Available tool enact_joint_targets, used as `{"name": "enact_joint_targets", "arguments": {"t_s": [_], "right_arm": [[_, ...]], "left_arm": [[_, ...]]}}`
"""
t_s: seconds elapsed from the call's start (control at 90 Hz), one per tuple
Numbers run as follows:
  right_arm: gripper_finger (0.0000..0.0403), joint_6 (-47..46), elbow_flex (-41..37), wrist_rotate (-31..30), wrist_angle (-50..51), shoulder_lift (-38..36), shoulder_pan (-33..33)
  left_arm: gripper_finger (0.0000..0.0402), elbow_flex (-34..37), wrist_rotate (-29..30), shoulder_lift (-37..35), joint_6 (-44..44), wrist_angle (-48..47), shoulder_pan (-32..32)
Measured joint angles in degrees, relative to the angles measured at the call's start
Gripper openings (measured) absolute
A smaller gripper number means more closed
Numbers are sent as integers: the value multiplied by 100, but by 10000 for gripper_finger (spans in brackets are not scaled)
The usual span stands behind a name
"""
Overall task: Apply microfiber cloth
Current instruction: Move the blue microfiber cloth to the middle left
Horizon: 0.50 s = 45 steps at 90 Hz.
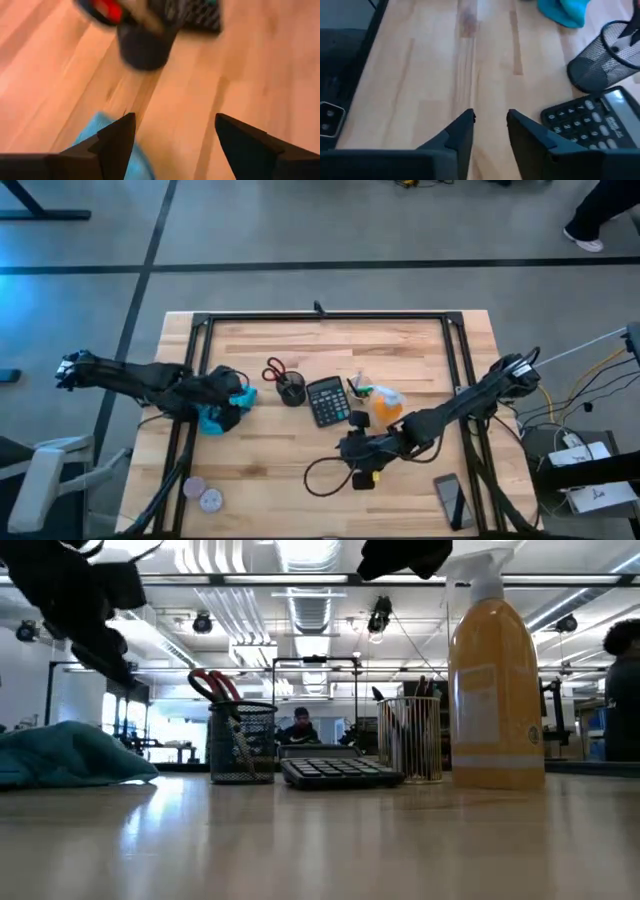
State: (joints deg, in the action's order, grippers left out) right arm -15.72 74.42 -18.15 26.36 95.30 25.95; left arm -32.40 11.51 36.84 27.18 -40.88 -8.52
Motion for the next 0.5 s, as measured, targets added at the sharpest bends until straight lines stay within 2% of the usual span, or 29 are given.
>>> {"name": "enact_joint_targets", "arguments": {"t_s": [0.2,0.333,0.5], "right_arm": [[8,129,-445,48,22,-223,-157],[6,142,-838,57,-234,-482,-247],[1,330,-1701,57,-1147,-1186,-354]], "left_arm": [[220,462,4,-875,-487,964,-12],[200,728,11,-1416,-804,1313,-12],[175,1047,10,-2097,-1033,1688,-17]]}}
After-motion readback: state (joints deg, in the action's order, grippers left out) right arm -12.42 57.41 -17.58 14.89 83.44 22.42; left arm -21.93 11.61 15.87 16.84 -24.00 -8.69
